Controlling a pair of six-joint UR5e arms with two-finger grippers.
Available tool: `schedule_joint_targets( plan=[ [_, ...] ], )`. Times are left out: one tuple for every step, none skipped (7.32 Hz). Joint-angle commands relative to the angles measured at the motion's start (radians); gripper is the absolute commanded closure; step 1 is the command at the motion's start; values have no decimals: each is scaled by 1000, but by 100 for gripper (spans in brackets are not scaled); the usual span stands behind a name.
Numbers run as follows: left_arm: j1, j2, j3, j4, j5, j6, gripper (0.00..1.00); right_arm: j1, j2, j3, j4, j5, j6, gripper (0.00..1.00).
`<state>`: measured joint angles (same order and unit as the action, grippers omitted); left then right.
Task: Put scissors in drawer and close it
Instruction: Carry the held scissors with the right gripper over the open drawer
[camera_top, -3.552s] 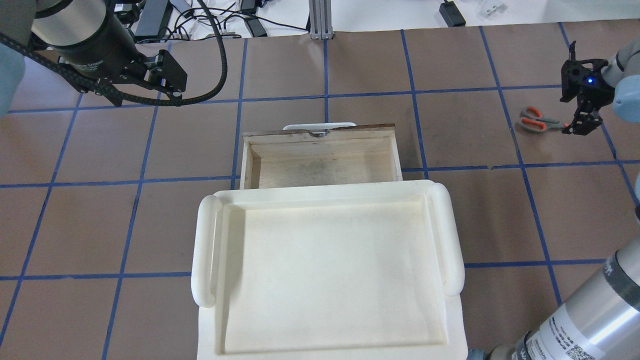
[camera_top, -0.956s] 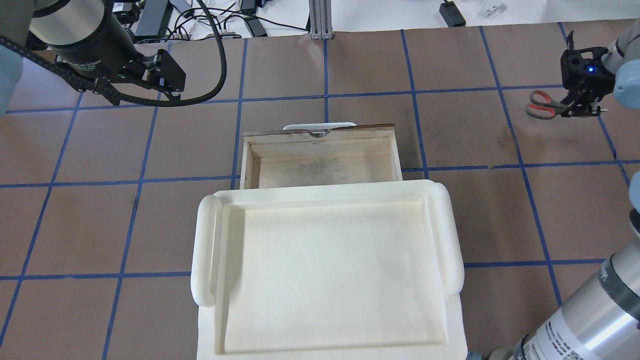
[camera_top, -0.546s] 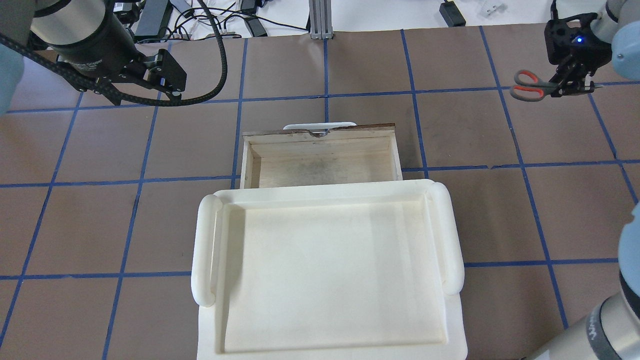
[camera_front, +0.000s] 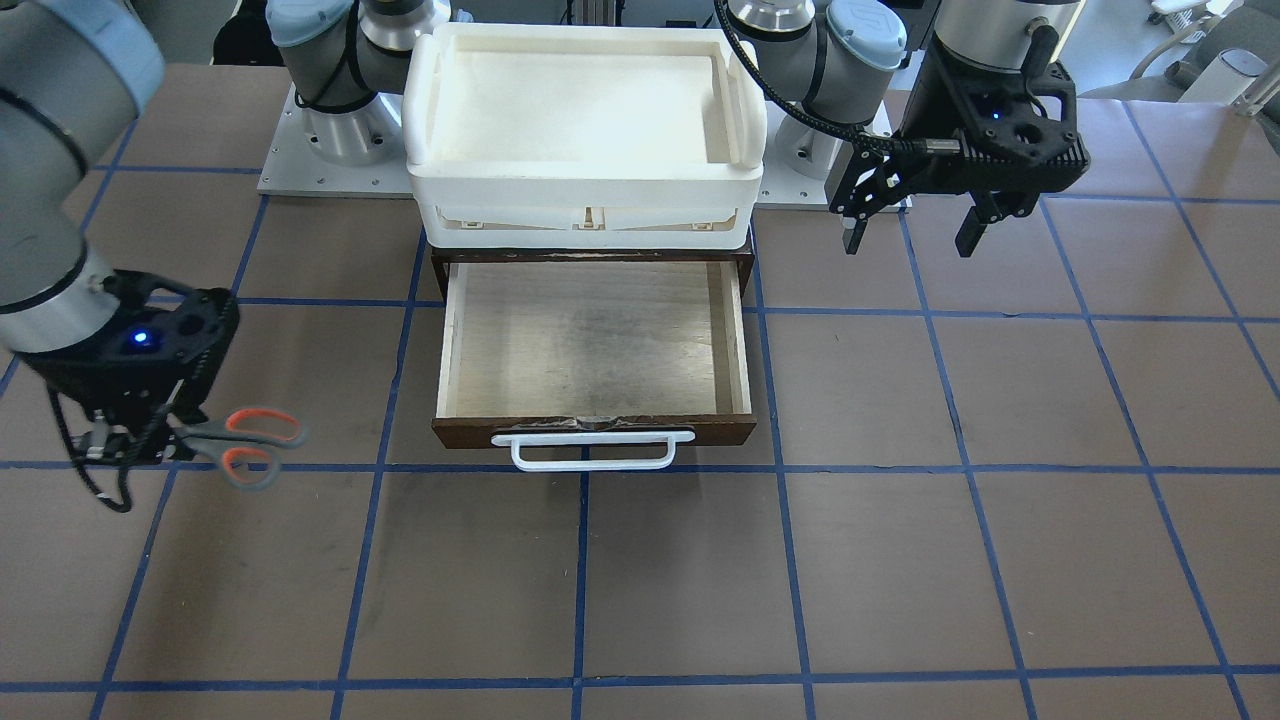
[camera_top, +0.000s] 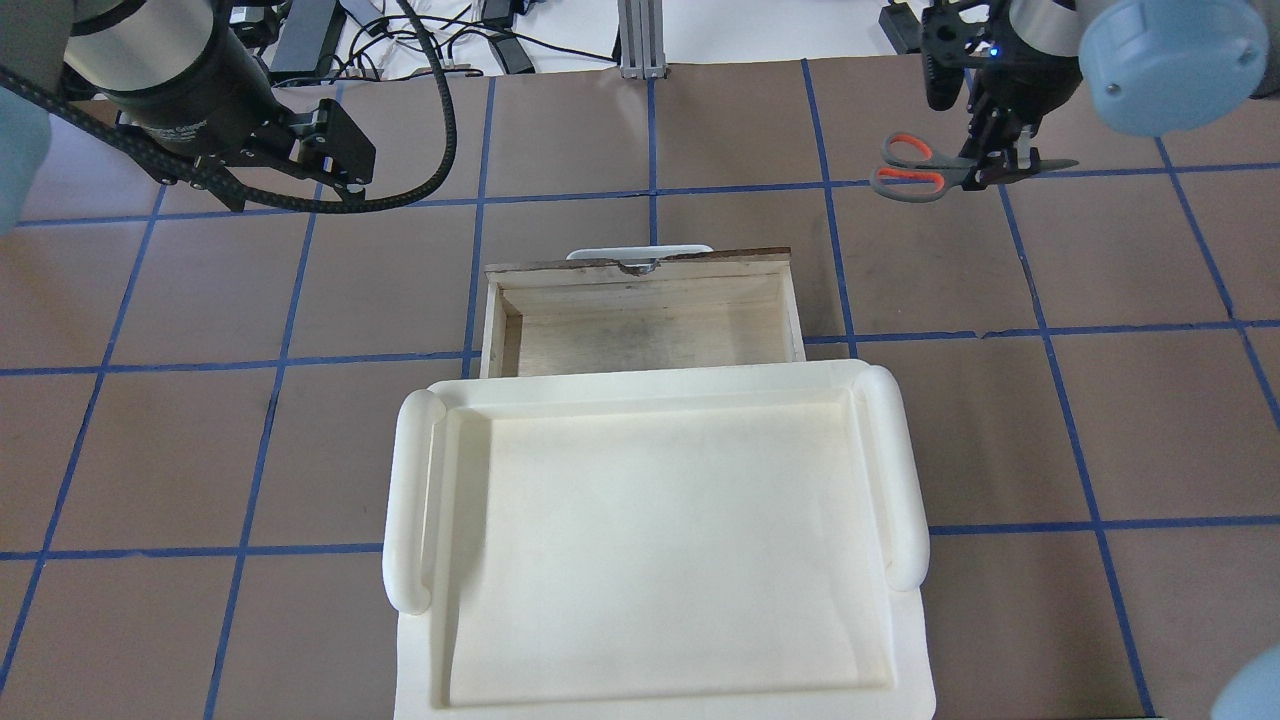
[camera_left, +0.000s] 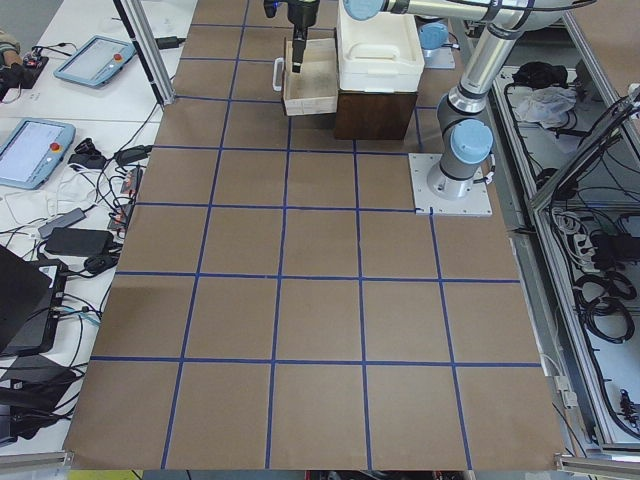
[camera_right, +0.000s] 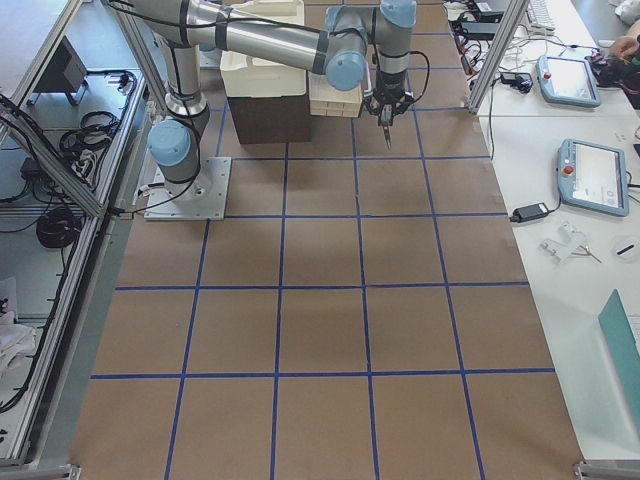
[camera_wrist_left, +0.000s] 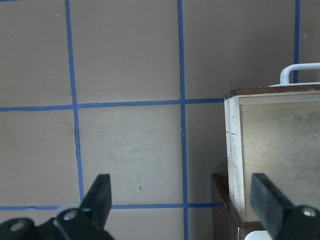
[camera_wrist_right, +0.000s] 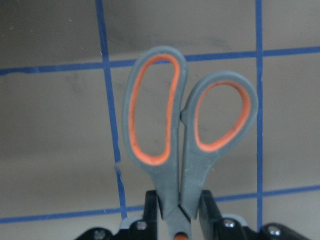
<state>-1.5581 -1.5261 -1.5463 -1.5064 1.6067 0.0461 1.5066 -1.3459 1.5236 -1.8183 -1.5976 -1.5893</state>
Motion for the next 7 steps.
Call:
schedule_joint_targets(
  plan=[
    [0,0,0,0,-1,0,0,157,1,6,14,2,215,100],
    [0,0,0,0,-1,0,0,223,1,6,11,2,245,100],
    [-2,0,0,0,-1,0,0,281,8,6,11,2,267,100],
    [-3,0,0,0,1,0,0,332,20,7,10,11,340,100],
    [-3,-3,2,2,-1,0,0,387,57,7,-8,10,379,100],
    [-3,-2,0,2,-1,0,0,449,98,7,-77,5,390,100],
    [-3,-5,2,2,-1,0,0,496,115,7,-90,4,396,100]
  ],
)
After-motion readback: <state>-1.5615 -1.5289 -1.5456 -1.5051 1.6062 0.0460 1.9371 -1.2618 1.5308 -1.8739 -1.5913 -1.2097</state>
